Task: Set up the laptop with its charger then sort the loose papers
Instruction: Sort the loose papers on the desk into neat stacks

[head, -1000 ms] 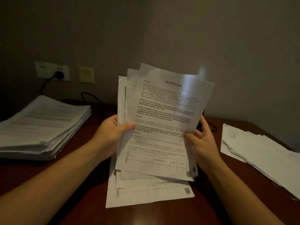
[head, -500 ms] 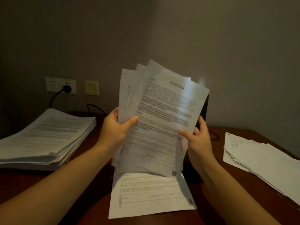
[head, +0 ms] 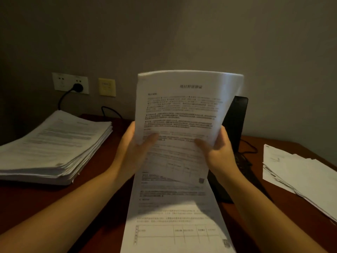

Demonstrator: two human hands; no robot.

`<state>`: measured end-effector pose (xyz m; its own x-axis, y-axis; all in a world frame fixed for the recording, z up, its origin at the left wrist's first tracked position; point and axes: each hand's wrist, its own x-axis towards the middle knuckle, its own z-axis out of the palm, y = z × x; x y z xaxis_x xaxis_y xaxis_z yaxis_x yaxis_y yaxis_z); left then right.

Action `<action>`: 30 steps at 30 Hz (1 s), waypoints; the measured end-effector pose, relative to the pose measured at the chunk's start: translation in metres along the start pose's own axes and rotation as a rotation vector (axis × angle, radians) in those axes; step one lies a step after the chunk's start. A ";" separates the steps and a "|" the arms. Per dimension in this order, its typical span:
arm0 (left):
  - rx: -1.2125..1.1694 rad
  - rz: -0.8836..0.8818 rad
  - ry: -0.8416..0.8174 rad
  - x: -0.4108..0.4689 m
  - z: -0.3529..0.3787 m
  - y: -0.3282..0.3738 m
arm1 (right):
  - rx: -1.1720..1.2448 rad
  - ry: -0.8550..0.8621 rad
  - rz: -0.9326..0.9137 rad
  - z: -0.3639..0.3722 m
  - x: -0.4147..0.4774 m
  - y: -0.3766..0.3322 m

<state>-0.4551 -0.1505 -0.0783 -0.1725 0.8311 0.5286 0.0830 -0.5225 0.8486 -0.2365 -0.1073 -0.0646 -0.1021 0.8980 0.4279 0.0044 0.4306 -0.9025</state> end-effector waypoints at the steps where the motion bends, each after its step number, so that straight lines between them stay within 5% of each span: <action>1: -0.001 -0.008 0.012 0.000 -0.001 -0.003 | -0.012 0.004 0.019 0.001 0.002 0.002; 9: 0.091 -0.131 0.167 0.041 -0.031 0.012 | -0.093 -0.061 -0.013 0.033 0.034 -0.028; 17: 0.243 -0.241 0.265 0.056 -0.114 0.035 | 0.001 -0.110 0.177 0.119 0.058 -0.037; 30: 0.555 -0.545 0.553 0.043 -0.262 0.016 | -0.057 -0.482 0.422 0.267 0.063 0.003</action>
<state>-0.7188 -0.1728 -0.0472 -0.7528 0.6515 0.0937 0.2838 0.1930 0.9393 -0.5085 -0.0739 -0.0529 -0.5154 0.8558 -0.0448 0.1932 0.0651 -0.9790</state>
